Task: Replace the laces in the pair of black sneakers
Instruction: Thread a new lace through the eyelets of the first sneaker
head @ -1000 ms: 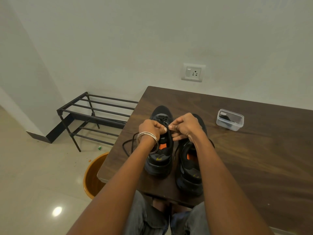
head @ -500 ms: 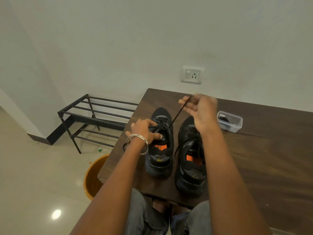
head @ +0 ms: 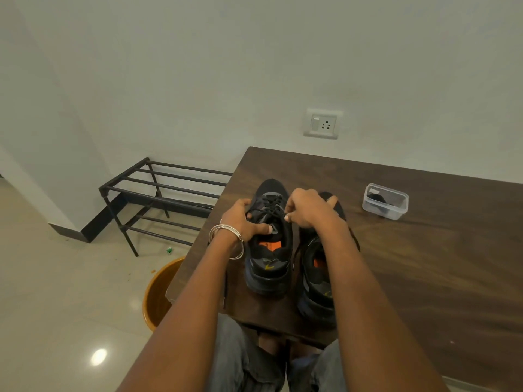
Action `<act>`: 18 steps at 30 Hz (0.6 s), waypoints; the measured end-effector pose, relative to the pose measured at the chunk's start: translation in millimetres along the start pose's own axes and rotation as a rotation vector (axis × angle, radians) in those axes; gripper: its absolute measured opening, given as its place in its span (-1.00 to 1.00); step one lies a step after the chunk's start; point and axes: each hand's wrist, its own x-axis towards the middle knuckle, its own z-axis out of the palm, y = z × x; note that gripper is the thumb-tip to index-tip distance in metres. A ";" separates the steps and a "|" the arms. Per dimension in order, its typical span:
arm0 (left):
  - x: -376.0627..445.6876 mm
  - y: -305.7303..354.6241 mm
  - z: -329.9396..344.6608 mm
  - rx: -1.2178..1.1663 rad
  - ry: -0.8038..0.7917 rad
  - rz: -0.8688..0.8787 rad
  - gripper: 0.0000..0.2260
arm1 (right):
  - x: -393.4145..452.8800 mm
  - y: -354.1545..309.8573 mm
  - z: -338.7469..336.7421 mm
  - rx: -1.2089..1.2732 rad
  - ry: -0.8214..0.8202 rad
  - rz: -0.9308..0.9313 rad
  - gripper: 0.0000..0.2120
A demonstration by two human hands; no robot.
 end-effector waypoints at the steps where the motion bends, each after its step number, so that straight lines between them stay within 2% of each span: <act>1: -0.2 -0.1 0.3 -0.008 -0.001 -0.004 -0.22 | 1.1 0.8 1.8 0.020 0.010 -0.004 -0.93; 5: -2.9 2.0 0.3 0.029 -0.004 -0.017 -0.26 | 2.1 5.1 -3.8 0.128 0.131 0.055 -0.90; 9: -5.2 4.4 1.5 0.025 -0.007 -0.037 -0.28 | -5.7 14.4 -33.2 0.412 0.422 0.158 -0.85; 11: -6.3 5.2 -0.2 0.039 -0.005 -0.044 -0.30 | -13.8 22.2 -45.2 0.340 0.495 0.205 -0.92; 12: -5.7 4.8 -1.8 0.048 -0.007 -0.043 -0.32 | -18.5 24.0 -47.9 0.220 0.484 0.242 -0.98; 14: -1.9 1.9 -5.4 0.045 -0.019 -0.022 -0.41 | -23.5 21.6 -45.0 -0.023 0.392 0.261 -0.91; 16: 2.4 -1.3 -6.8 0.031 -0.010 0.017 -0.63 | -20.0 14.9 -35.0 -0.101 0.286 0.155 -0.81; 18: 3.9 -2.2 -6.4 0.053 0.036 0.048 -0.80 | -13.0 8.2 -23.1 -0.077 0.153 0.039 -0.72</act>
